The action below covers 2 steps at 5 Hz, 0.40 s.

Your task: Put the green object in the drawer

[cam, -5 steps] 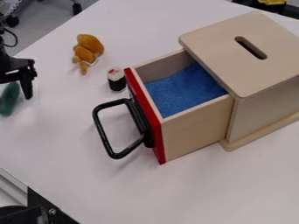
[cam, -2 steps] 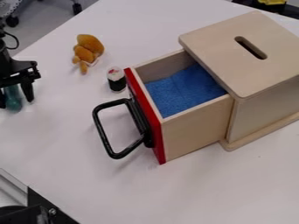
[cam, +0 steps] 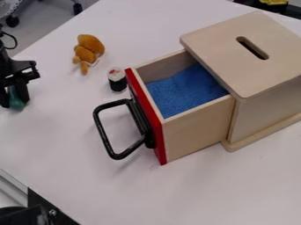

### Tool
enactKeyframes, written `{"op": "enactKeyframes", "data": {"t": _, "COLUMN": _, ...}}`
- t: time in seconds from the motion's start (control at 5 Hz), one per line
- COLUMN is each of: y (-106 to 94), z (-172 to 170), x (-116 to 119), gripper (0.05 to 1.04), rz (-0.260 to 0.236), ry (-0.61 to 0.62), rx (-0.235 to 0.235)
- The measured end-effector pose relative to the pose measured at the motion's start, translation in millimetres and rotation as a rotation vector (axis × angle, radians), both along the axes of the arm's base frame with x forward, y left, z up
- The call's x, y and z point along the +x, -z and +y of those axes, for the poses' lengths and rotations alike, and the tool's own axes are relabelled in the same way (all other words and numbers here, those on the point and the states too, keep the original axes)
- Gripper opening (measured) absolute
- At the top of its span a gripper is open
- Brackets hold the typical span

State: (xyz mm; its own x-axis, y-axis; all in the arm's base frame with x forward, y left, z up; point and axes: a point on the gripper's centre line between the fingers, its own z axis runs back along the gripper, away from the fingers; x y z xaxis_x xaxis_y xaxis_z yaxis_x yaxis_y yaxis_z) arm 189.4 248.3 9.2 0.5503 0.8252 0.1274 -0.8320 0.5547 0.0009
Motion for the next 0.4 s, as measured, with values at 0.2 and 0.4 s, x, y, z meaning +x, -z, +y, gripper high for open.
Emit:
{"op": "enactKeyframes", "data": {"t": 0.2, "y": -10.2, "z": 0.8, "x": 0.3, "gripper": 0.411, "rz": -0.024, "ry": -0.022, "rx": 0.005}}
{"op": "enactKeyframes", "data": {"t": 0.4, "y": -36.5, "z": -1.7, "x": 1.1, "gripper": 0.411, "rz": -0.082, "ry": -0.019, "rx": 0.059}}
